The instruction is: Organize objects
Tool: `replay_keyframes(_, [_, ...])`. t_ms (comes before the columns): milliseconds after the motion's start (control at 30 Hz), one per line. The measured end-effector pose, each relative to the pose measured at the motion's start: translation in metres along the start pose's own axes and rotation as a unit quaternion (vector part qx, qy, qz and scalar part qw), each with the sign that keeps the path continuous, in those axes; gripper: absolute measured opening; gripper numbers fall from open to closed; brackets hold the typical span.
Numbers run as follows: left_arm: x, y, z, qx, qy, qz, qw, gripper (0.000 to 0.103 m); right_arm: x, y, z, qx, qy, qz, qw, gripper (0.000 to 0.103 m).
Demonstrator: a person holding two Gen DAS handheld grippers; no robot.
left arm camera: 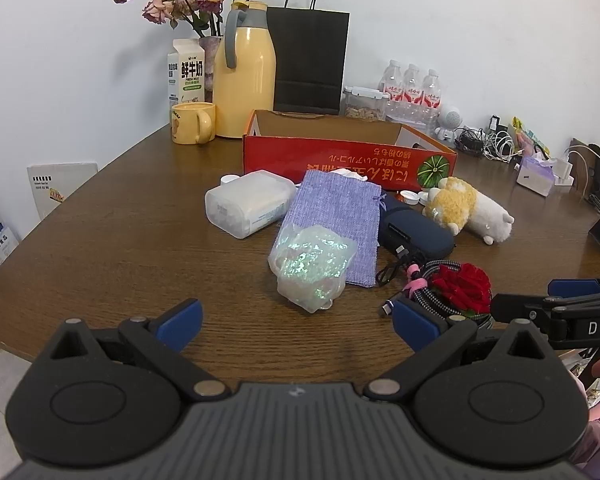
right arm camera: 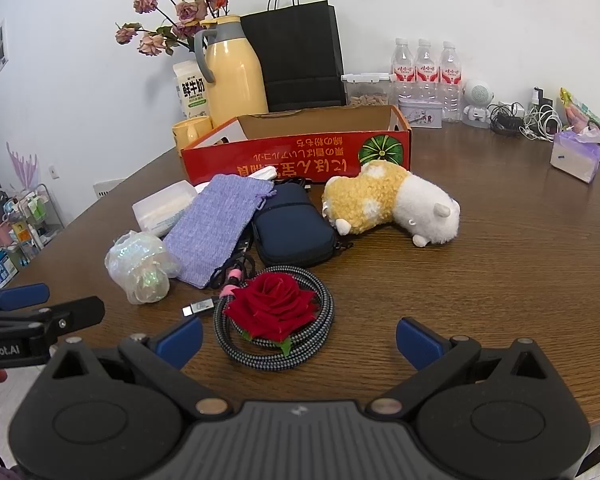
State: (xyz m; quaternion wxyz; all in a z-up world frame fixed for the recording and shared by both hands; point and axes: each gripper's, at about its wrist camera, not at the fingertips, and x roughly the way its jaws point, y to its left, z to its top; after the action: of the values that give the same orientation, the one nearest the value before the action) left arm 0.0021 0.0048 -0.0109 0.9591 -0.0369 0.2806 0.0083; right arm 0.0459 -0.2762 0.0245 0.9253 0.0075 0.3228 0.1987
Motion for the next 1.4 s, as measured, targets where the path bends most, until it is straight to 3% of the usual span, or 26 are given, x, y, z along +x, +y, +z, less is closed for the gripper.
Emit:
replay_keyframes(1200, [0.019, 0.004, 0.005, -0.005, 0.011, -0.01, 0.9999, 0.103, 0.014, 0.001, 0.005, -0.021, -0.004, 0.001, 1.0, 0.103])
replay_keyframes(1400, [0.033, 0.002, 0.012, 0.006, -0.002, -0.011, 0.9999, 0.103, 0.024, 0.005, 0.007, -0.05, -0.011, 0.013, 0.999, 0.08])
